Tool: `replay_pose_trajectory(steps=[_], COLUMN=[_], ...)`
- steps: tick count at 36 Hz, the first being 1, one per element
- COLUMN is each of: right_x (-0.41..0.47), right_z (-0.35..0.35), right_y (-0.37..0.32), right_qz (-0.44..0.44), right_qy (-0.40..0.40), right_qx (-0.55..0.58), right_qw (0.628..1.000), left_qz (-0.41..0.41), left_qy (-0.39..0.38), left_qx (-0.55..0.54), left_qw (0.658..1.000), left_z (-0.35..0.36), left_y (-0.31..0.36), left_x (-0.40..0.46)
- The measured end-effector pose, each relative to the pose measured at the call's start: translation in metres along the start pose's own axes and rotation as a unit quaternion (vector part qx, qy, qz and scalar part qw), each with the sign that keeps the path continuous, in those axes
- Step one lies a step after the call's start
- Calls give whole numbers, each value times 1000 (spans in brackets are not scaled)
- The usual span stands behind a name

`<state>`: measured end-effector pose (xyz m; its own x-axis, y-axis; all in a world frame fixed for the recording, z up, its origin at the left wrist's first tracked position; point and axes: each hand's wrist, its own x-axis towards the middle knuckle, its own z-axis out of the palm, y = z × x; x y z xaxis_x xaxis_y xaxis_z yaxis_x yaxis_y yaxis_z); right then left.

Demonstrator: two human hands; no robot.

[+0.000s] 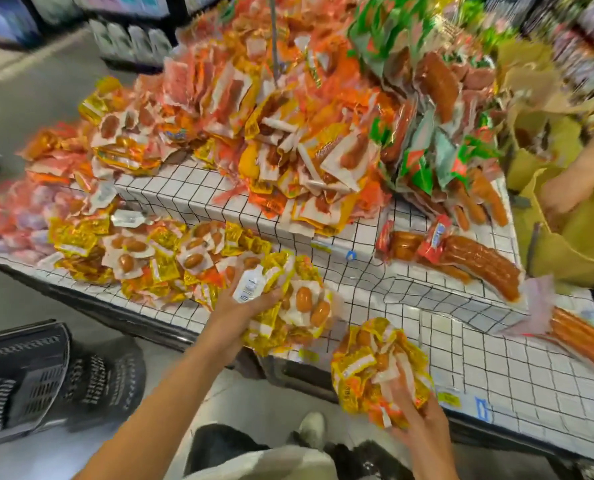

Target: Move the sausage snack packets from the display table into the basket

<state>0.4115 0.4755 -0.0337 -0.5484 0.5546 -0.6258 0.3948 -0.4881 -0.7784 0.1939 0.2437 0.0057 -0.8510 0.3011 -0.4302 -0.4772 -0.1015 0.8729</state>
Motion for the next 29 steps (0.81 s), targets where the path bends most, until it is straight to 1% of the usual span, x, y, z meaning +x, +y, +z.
replay_pose_trajectory(steps=[2, 4, 7, 10, 11, 16, 17, 18, 20, 21, 22, 25, 29], right_x=[14, 25, 40, 50, 52, 50, 50, 50, 50, 50, 50, 53, 50], right_z=[4, 8, 14, 20, 22, 25, 25, 26, 28, 29, 30, 32, 34], right_y=[-5, -8, -13, -13, -13, -14, -14, -14, -14, -14, -13, -11, -14], right_qz=[-1, 2, 10, 19, 22, 16, 17, 17, 14, 14, 15, 9, -1], right_qy=[-3, -3, 11, 23, 29, 40, 44, 49, 59, 63, 66, 72, 68], right_qx=[-1, -4, -11, -39, -38, -43, -45, -49, -55, -46, -35, -24, -13], right_qw=[1000, 1000, 1000, 999, 999, 998, 998, 997, 997, 997, 997, 997, 998], left_qz=[5, 12, 50, 64, 79, 235, 273, 325, 425, 452, 466, 461, 422], left_qy=[13, 46, 97, 115, 118, 82, 85, 93, 91, 77, 57, -10, -41], left_qx=[55, 136, 264, 325, 339, 407, 428, 460, 517, 531, 537, 552, 561], left_qw=[998, 990, 958, 937, 930, 879, 857, 821, 738, 713, 701, 695, 711], left_z=[6, 10, 15, 22, 23, 18, 17, 16, 14, 14, 14, 13, 7], left_y=[6, 2, -17, -35, -40, -48, -47, -47, -47, -47, -47, -54, -55], left_x=[28, 54, 86, 98, 98, 92, 91, 92, 94, 94, 94, 89, 87])
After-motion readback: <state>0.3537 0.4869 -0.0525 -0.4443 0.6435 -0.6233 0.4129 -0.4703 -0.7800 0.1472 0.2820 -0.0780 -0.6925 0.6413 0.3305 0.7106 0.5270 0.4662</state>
